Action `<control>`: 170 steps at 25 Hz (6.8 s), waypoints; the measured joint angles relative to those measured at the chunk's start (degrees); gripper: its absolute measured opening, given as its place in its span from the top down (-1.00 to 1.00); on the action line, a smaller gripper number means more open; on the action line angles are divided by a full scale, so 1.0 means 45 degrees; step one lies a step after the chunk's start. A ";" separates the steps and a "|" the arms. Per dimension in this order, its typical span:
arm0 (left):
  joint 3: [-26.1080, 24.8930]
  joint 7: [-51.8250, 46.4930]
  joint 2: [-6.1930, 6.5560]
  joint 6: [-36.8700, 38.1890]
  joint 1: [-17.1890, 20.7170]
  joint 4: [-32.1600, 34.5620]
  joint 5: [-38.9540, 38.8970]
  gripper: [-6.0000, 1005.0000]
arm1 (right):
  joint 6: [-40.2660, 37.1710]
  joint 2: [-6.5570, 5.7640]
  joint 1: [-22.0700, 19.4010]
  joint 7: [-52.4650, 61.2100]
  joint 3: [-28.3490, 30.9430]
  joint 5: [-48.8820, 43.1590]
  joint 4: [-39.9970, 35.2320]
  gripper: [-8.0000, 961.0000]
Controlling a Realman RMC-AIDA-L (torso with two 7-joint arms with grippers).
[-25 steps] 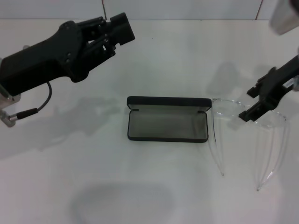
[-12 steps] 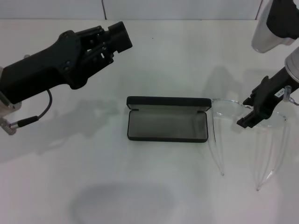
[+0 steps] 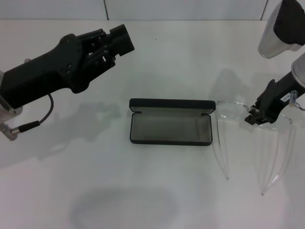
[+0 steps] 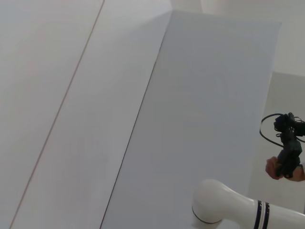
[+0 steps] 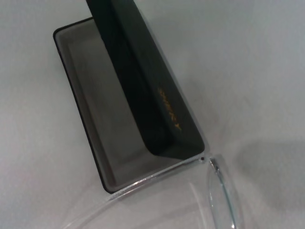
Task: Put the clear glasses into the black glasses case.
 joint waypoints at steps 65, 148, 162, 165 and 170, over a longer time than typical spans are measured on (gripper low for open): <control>0.0769 0.0923 -0.0059 0.2044 -0.2131 -0.1280 -0.0294 0.83 | -0.1332 0.0029 -0.3821 -0.6959 -0.1303 1.6921 -0.0718 0.84; 0.6302 0.5044 -0.0188 0.3242 -0.3299 -0.2503 -0.4637 0.87 | -0.6931 0.0063 -0.2219 -1.3029 0.0389 2.4443 0.6680 0.84; 0.7011 0.5314 -0.0207 0.3220 -0.3685 -0.2529 -0.5888 0.87 | -0.6486 0.0065 -0.1965 -1.3862 -0.0821 2.4888 0.6869 0.84; 0.7014 0.5325 -0.0213 0.3220 -0.3565 -0.2559 -0.6372 0.87 | -0.6412 0.0065 -0.2000 -1.3875 -0.0827 2.4892 0.6869 0.83; 0.7021 0.5329 -0.0167 0.3228 -0.3448 -0.2568 -0.6625 0.87 | -0.6393 0.0064 -0.2060 -1.3880 -0.0807 2.4956 0.6869 0.83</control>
